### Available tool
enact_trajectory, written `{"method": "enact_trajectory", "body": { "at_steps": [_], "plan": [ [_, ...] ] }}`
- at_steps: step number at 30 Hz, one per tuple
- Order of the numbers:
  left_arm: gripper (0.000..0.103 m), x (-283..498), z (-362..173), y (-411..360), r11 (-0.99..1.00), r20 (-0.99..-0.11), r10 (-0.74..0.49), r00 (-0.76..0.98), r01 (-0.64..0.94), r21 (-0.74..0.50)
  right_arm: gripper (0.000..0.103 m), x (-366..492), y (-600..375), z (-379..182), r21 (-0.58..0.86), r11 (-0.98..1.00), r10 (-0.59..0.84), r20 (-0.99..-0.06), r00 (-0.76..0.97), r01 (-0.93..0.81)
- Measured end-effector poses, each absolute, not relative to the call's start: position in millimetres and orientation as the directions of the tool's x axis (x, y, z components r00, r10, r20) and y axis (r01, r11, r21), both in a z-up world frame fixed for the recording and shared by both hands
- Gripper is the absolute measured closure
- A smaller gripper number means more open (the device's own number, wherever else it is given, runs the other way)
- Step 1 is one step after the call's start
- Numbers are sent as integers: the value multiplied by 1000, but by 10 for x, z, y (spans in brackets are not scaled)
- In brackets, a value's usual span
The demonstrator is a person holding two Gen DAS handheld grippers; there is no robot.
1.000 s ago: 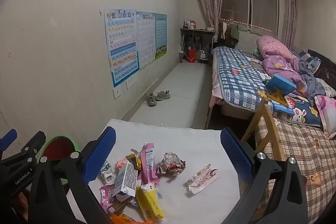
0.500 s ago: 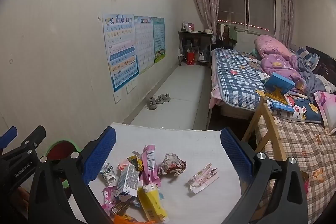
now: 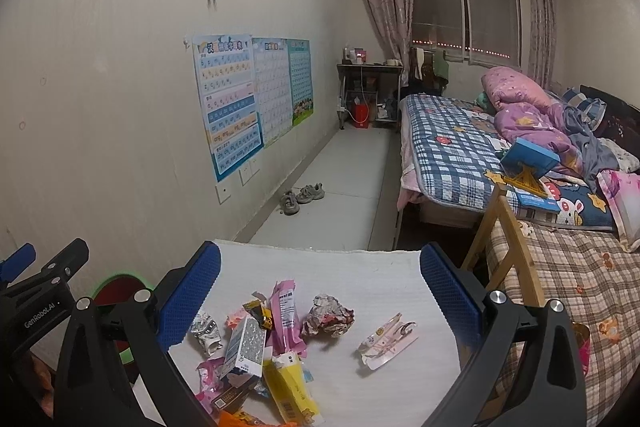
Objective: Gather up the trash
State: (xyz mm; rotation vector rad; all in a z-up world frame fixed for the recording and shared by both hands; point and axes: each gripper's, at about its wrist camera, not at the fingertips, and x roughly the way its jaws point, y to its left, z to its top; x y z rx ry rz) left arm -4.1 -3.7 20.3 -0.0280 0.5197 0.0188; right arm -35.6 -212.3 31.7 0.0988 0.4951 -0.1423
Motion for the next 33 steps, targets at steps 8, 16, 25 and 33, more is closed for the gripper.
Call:
{"method": "enact_trajectory", "body": {
  "at_steps": [8, 16, 25, 33],
  "plan": [
    [5, -49, 197, -51, 1000, -499, 0, 867, -14, -24, 7, -361, -2126, 324, 63, 985, -110, -480, 870, 159],
    [5, -25, 191, -51, 1000, -510, -4, 860, -9, -24, 7, -370, -2127, 310, 66, 985, -110, -482, 869, 161],
    [5, -11, 175, -43, 1000, -516, 2, 856, -16, -23, 7, -377, -2129, 297, 68, 985, -107, -483, 869, 159],
    [5, 6, 158, -45, 1000, -521, 4, 853, -17, -21, 7, -366, -2117, 277, 70, 985, -105, -486, 868, 158]
  ]
}}
